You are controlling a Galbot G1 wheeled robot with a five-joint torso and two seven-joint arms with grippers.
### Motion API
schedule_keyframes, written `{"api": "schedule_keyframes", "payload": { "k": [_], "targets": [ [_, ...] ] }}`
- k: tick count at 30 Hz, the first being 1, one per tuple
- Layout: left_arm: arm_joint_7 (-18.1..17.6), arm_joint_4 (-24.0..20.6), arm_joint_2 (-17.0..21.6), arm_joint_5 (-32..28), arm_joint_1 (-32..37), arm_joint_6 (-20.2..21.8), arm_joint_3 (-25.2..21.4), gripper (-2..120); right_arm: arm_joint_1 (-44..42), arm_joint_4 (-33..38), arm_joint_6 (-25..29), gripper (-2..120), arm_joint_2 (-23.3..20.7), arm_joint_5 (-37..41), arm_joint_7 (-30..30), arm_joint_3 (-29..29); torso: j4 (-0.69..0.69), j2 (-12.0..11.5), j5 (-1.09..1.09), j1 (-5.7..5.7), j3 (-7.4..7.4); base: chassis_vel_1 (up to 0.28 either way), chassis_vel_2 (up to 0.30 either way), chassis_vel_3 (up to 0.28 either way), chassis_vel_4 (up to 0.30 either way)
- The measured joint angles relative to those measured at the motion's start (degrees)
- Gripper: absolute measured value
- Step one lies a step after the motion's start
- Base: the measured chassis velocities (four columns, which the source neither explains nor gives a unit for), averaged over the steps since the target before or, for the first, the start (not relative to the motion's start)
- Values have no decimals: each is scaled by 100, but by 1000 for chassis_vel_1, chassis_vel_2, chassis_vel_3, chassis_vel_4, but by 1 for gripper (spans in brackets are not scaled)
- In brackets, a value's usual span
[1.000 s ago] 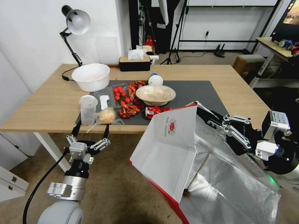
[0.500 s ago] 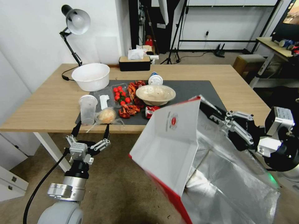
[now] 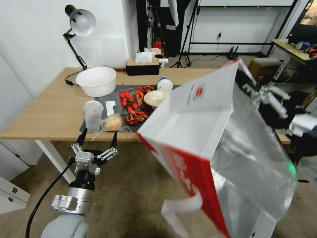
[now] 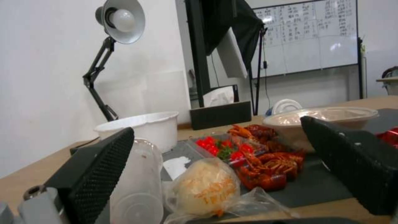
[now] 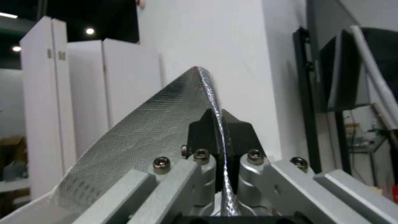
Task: Pick up the food delivery bag from the floor and place it on the table.
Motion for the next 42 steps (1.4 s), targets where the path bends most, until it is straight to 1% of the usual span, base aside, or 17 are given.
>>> {"api": "schedule_keyframes", "payload": {
  "k": [4,13,17,19,24,27,28,31,33,35,42],
  "targets": [
    [0,18,-6,23,4,-2,10,100,376,-145,94,0,-180,121,447,-59,0,-3,0,-1,-2,0,0,0,0],
    [0,62,-38,83,-8,-2,62,100,1035,-470,130,0,-350,244,986,-231,0,-7,0,-2,-4,0,0,0,0],
    [6,78,-53,109,-12,-2,77,100,1402,-744,163,0,-386,279,1242,-358,0,-8,0,-3,-4,0,0,0,0],
    [12,95,-63,124,-13,-2,93,100,1627,-1012,194,0,-384,292,1360,-444,0,-9,0,-4,-5,0,0,0,0],
    [17,119,-73,151,-19,-2,125,100,1877,-1326,268,0,-360,319,1594,-594,-1,-11,1,-4,-5,0,0,0,0],
    [25,132,-79,170,-27,-1,145,100,2159,-1570,382,0,-304,353,1970,-857,0,-12,0,-5,-6,0,0,0,0],
    [25,132,-79,170,-27,-1,145,100,2159,-1570,382,0,-304,353,1970,-857,0,-12,0,-5,-6,0,0,0,0],
    [29,137,-77,178,-24,-1,147,100,2373,-1709,462,0,-231,359,2386,-1125,0,-12,0,-5,-6,0,0,0,0],
    [30,137,-77,181,-20,-1,147,100,2413,-1742,481,0,-208,359,2477,-1187,0,-13,0,-5,-6,0,0,0,0],
    [32,137,-79,191,-9,-1,147,100,2510,-1866,556,0,-132,351,2747,-1347,0,-13,0,-5,-7,0,0,0,0],
    [36,129,-81,225,-5,-1,149,100,2538,-2094,637,0,-63,347,2867,-1430,0,-13,-1,-6,-7,0,0,0,0]
  ]
}}
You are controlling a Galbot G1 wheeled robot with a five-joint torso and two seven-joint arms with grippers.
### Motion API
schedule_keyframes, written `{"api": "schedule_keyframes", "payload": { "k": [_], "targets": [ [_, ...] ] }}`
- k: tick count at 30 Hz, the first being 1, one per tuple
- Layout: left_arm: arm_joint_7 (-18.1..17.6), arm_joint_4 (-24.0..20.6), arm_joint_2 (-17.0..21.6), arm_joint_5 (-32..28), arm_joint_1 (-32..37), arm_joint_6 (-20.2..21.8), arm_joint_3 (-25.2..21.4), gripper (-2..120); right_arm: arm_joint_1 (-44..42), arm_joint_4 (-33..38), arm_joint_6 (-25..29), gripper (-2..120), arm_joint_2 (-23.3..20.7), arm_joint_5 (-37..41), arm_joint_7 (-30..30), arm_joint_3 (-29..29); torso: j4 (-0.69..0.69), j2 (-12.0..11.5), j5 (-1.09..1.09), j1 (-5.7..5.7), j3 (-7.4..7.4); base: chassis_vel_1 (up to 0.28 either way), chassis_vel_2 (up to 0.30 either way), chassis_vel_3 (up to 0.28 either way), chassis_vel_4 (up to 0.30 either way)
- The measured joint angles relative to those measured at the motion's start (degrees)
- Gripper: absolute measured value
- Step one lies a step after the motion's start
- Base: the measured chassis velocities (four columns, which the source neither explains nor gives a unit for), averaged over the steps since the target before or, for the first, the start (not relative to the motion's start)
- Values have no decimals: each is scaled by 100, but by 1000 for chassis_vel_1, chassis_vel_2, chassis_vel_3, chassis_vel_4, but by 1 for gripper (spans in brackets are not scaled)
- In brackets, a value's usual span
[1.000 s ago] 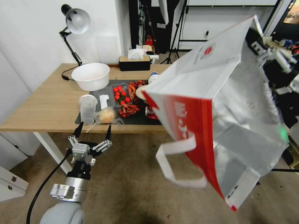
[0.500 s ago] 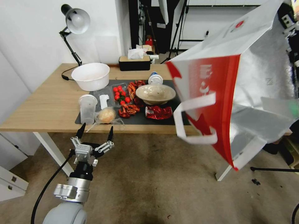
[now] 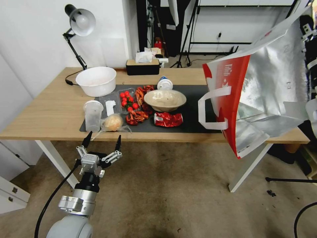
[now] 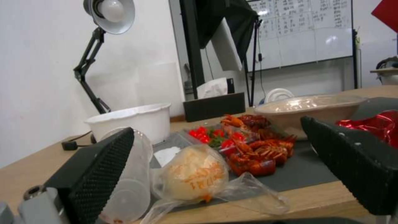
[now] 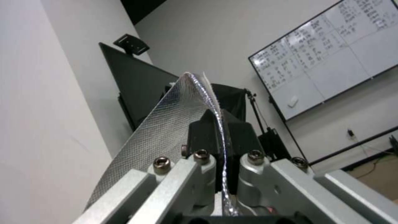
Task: Pick up the food delivery bag from the floor and place it on the table.
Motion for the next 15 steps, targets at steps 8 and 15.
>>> {"api": "schedule_keyframes", "payload": {
  "k": [8,15],
  "targets": [
    [8,-22,-8,29,25,-13,6,100,-37,-306,23,0,89,-111,-36,-56,0,-1,1,0,0,0,0,0,0],
    [13,-32,8,38,26,-23,15,100,-82,-648,-34,0,52,-234,-315,-86,0,-1,0,0,0,0,0,0,0]
  ]
}}
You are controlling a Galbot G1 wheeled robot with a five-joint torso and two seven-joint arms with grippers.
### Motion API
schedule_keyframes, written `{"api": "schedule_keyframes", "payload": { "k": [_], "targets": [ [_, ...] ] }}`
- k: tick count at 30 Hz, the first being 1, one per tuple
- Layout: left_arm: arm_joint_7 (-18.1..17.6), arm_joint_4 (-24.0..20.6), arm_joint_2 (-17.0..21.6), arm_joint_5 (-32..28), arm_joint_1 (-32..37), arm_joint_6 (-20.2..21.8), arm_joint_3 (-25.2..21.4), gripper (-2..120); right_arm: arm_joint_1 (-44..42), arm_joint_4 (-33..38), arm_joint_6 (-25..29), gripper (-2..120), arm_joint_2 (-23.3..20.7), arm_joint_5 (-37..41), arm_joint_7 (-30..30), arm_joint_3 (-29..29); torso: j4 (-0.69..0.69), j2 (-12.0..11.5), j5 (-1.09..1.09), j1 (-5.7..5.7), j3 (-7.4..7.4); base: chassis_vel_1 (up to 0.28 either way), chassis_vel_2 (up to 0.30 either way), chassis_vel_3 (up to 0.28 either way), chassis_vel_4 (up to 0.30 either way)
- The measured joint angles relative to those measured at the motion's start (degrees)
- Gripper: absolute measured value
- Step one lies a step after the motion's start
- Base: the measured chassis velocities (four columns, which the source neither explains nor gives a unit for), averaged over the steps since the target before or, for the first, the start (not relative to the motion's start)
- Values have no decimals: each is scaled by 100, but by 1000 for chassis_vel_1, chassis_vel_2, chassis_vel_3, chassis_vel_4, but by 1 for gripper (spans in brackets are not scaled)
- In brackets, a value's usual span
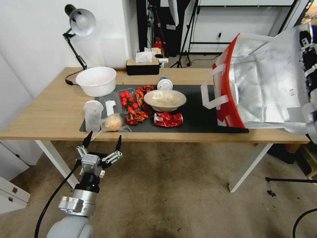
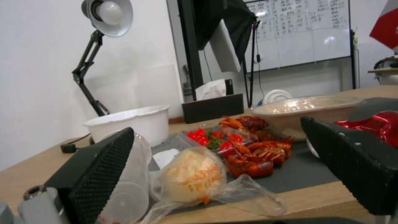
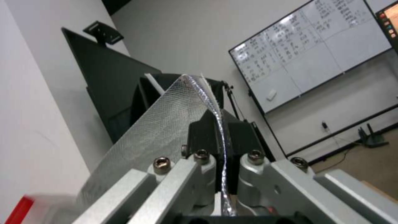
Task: Pick up the food delivery bag from the floor and place it on the table.
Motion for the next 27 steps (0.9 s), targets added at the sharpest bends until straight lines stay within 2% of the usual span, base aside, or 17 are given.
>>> {"api": "schedule_keyframes", "payload": {
  "k": [11,12,15,17,21,24,27],
  "targets": [
    [9,22,9,5,-9,-43,16,100,124,-453,-129,2,-75,-249,-274,-97,0,0,0,0,0,0,0,0,0],
    [10,24,10,5,-17,-43,17,100,139,-483,-161,10,-97,-253,-347,-96,0,-1,1,0,0,0,0,0,0],
    [11,37,11,5,-25,-43,22,100,146,-523,-180,17,-123,-283,-464,-87,0,-1,0,0,0,0,0,0,0],
    [12,53,11,5,-32,-43,28,100,146,-548,-202,28,-141,-316,-548,-75,0,-1,1,0,0,0,0,0,0],
    [13,55,10,5,-34,-44,33,100,135,-556,-221,38,-150,-345,-607,-49,0,-1,0,0,0,0,0,0,0],
    [14,55,12,5,-34,-45,35,100,111,-562,-225,53,-166,-370,-679,-3,0,-1,1,0,-1,0,0,0,0],
    [15,54,15,5,-34,-45,35,100,107,-561,-225,60,-175,-372,-690,16,0,-1,0,0,-1,0,0,0,0]
  ]
}}
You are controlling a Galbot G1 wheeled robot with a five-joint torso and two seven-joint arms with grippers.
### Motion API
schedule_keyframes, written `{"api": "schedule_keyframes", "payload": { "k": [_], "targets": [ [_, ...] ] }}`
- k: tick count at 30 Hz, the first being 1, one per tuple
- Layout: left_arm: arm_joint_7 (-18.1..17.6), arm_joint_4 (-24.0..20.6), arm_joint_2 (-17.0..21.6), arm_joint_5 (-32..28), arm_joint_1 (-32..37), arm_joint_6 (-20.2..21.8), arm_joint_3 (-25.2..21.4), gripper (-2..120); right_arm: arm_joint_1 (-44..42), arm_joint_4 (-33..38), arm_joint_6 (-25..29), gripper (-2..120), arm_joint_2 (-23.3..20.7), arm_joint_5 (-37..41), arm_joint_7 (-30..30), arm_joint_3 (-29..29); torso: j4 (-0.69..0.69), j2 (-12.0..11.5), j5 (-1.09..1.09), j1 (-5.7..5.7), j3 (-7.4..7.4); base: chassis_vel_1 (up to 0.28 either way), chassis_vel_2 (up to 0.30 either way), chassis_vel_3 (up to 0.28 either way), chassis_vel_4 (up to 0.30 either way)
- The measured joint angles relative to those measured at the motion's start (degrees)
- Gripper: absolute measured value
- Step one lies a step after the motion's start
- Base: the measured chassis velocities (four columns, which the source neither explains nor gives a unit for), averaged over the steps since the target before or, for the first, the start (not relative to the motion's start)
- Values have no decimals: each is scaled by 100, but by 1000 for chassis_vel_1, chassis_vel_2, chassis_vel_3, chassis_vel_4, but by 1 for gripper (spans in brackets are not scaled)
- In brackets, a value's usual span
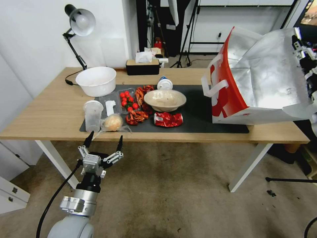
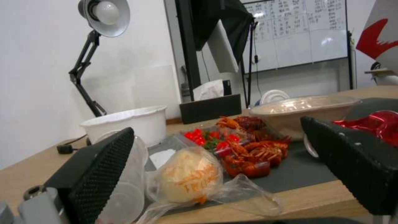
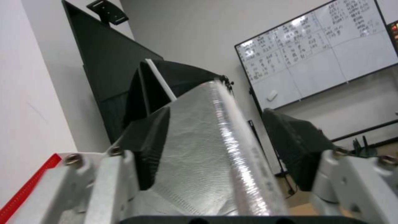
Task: Pick up the food delivery bag from the floor and place it on the table.
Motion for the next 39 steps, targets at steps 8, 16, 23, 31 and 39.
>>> {"api": "schedule_keyframes", "payload": {
  "k": [8,16,23,31,39],
  "targets": [
    [0,-9,2,-1,-6,-4,3,100,-45,-18,24,94,-70,-62,-85,107,0,0,0,0,0,0,0,0,0],
    [-9,-8,-2,-3,-13,-29,15,100,-197,86,27,100,-51,-66,-180,236,0,0,0,-1,0,0,0,0,0],
    [-22,3,1,-3,-6,-51,16,100,-366,193,19,100,-2,-117,-221,362,0,0,0,0,0,0,0,0,0],
    [-53,34,6,-49,-10,-72,19,100,-776,485,24,100,144,-763,-98,627,1,0,0,0,0,0,0,0,0],
    [-53,85,8,-70,-19,-88,1,100,-1623,1235,-347,100,597,-1667,1,1063,0,0,-2,0,-1,0,0,0,0]
  ]
}}
